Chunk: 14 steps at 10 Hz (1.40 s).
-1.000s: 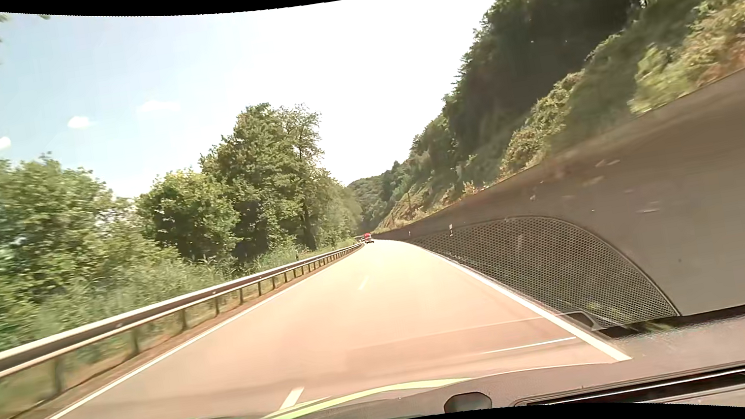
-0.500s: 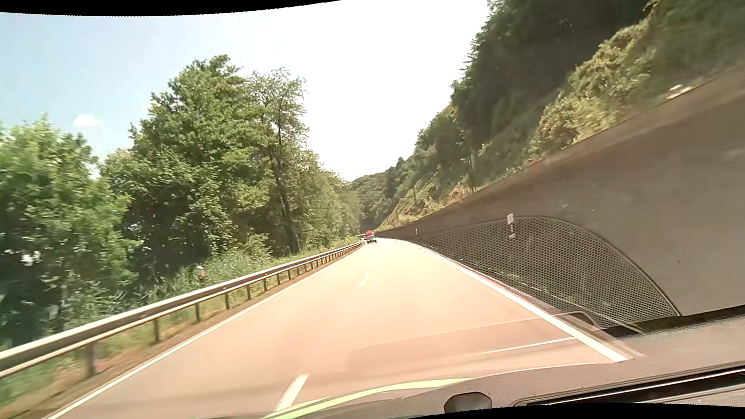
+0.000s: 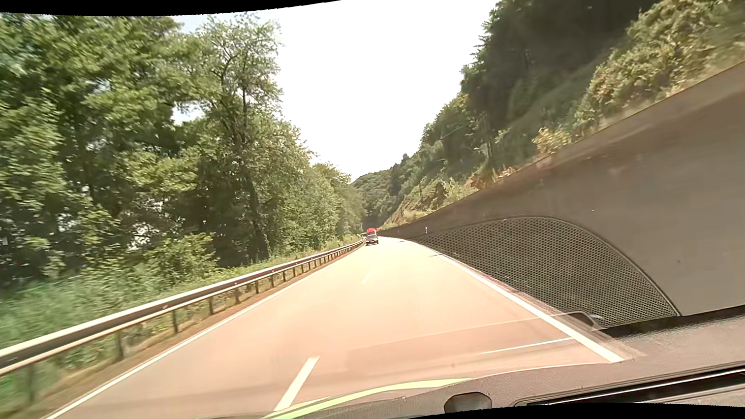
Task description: Follow the waypoints while adhering to traffic rules and regulations
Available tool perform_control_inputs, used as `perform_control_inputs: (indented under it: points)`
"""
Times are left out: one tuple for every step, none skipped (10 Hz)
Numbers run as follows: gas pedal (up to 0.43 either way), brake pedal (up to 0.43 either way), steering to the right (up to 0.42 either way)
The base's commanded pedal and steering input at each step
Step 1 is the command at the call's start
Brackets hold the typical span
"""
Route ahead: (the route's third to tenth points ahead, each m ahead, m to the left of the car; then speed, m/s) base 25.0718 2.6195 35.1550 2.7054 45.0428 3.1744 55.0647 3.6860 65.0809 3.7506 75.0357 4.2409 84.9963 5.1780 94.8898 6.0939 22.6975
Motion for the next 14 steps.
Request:
perform_control_inputs:
  points:
    - [0.248, 0.000, -0.007]
    - [0.248, 0.000, -0.005]
    - [0.248, 0.000, -0.005]
    - [0.248, 0.000, -0.004]
    - [0.248, 0.000, -0.004]
    - [0.248, 0.000, -0.004]
    - [0.248, 0.000, -0.004]
    - [0.240, 0.000, -0.004]
    - [0.228, 0.000, -0.004]
    - [0.228, 0.000, -0.004]
    - [0.228, 0.000, -0.004]
    - [0.228, 0.000, -0.004]
    - [0.240, 0.000, -0.005]
    - [0.248, 0.000, -0.007]
